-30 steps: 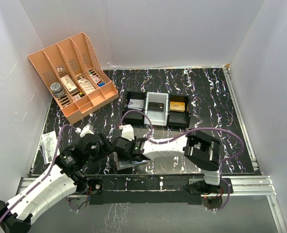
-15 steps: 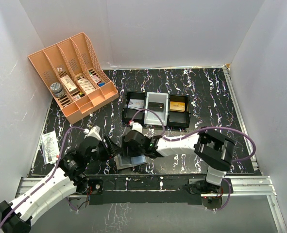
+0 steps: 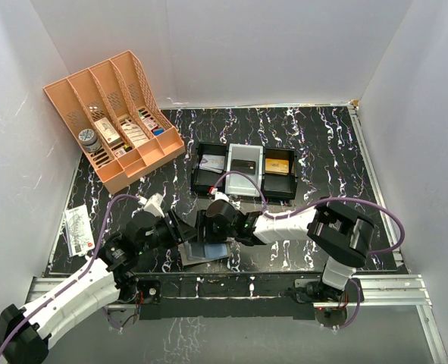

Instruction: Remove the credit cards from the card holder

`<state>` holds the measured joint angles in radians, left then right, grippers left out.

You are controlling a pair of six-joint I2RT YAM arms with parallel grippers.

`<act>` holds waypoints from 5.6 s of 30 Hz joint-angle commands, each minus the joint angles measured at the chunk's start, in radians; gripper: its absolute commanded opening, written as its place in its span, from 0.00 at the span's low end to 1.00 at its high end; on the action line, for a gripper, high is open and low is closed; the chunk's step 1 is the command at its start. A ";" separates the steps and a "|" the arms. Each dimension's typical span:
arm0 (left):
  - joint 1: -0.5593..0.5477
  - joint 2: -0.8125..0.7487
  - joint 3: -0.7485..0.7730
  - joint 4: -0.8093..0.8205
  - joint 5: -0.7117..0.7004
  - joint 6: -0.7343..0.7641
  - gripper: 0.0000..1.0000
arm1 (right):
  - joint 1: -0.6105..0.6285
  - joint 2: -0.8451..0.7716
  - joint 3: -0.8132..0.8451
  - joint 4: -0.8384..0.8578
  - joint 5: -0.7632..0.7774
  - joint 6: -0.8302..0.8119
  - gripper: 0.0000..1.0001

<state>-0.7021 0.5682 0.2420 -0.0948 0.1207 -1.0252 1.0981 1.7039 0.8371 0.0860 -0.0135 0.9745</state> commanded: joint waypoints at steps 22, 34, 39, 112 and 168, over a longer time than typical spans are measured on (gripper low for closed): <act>-0.007 -0.079 0.053 -0.295 0.069 0.024 0.47 | -0.010 0.020 -0.012 -0.049 -0.022 0.024 0.50; -0.006 -0.113 0.073 -0.311 0.069 0.042 0.31 | -0.014 0.023 -0.005 -0.051 -0.031 0.025 0.50; -0.007 -0.099 0.060 -0.294 0.128 0.033 0.31 | -0.014 0.022 0.001 -0.052 -0.036 0.026 0.50; -0.052 0.458 0.036 0.377 0.288 0.027 0.57 | -0.109 -0.575 -0.220 -0.193 0.209 0.089 0.79; -0.105 0.431 -0.112 0.449 0.050 -0.075 0.38 | -0.133 -0.166 -0.266 -0.094 -0.117 -0.050 0.26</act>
<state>-0.8055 1.0004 0.1581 0.2943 0.1818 -1.0832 0.9661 1.5002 0.6060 0.0429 -0.1795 0.9512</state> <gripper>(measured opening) 0.400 0.256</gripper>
